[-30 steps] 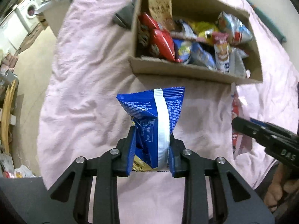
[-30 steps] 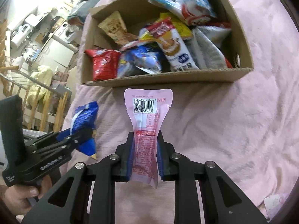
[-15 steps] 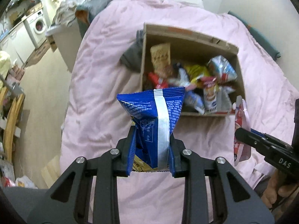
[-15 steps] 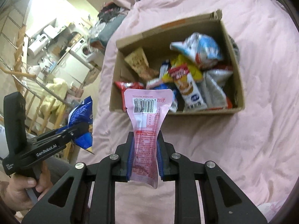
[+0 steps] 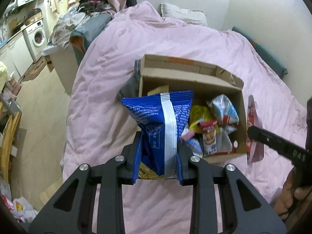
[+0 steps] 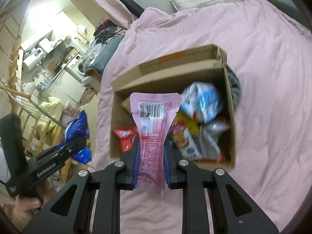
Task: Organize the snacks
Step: 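Lift and carry the blue bag and pink packet over the box with both tools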
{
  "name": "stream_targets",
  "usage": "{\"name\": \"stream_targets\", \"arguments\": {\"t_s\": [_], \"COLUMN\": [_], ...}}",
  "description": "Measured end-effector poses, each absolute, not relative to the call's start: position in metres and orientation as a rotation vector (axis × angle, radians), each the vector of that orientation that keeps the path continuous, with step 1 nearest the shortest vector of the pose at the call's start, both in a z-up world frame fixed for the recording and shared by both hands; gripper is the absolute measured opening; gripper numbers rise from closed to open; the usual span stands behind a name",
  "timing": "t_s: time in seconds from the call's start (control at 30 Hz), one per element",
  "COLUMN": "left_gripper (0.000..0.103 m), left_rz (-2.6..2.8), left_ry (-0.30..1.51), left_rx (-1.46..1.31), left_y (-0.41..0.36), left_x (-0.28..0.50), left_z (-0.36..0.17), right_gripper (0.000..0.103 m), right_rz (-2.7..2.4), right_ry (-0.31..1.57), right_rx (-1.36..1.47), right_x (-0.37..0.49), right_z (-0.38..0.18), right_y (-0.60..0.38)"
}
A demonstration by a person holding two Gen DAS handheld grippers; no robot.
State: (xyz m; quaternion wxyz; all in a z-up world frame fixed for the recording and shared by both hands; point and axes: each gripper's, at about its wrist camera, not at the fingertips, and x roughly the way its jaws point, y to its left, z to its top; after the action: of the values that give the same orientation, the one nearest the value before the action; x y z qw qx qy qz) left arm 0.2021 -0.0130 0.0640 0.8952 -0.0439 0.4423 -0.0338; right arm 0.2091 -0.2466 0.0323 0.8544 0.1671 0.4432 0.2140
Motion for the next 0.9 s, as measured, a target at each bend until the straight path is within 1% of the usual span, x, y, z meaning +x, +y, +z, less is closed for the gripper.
{"name": "stream_targets", "arguments": {"t_s": [0.2, 0.3, 0.4, 0.53, 0.73, 0.9], "left_gripper": [0.025, 0.025, 0.025, 0.025, 0.026, 0.026], "left_rz": [-0.105, -0.135, -0.150, -0.175, -0.180, -0.186], "left_ry": [0.908, 0.902, 0.845, 0.899, 0.974, 0.991], "left_rx": [-0.088, -0.086, -0.077, -0.169, -0.149, -0.147], "left_y": [-0.017, -0.020, -0.019, -0.014, -0.025, -0.031], "left_x": [0.229, 0.243, 0.248, 0.262, 0.270, 0.271], "left_z": [0.056, 0.044, 0.035, 0.026, 0.010, 0.004], "right_gripper": [0.022, 0.022, 0.022, 0.022, 0.023, 0.024], "right_rz": [0.457, 0.477, 0.477, 0.476, 0.509, 0.515], "right_ry": [0.933, 0.932, 0.975, 0.995, 0.966, 0.986], "right_rx": [0.345, 0.345, 0.315, 0.280, 0.273, 0.304], "right_x": [0.244, 0.248, 0.251, 0.253, 0.258, 0.263], "right_z": [0.026, 0.011, -0.010, -0.025, -0.024, -0.030], "right_y": [-0.238, -0.231, -0.225, -0.220, -0.206, -0.202]}}
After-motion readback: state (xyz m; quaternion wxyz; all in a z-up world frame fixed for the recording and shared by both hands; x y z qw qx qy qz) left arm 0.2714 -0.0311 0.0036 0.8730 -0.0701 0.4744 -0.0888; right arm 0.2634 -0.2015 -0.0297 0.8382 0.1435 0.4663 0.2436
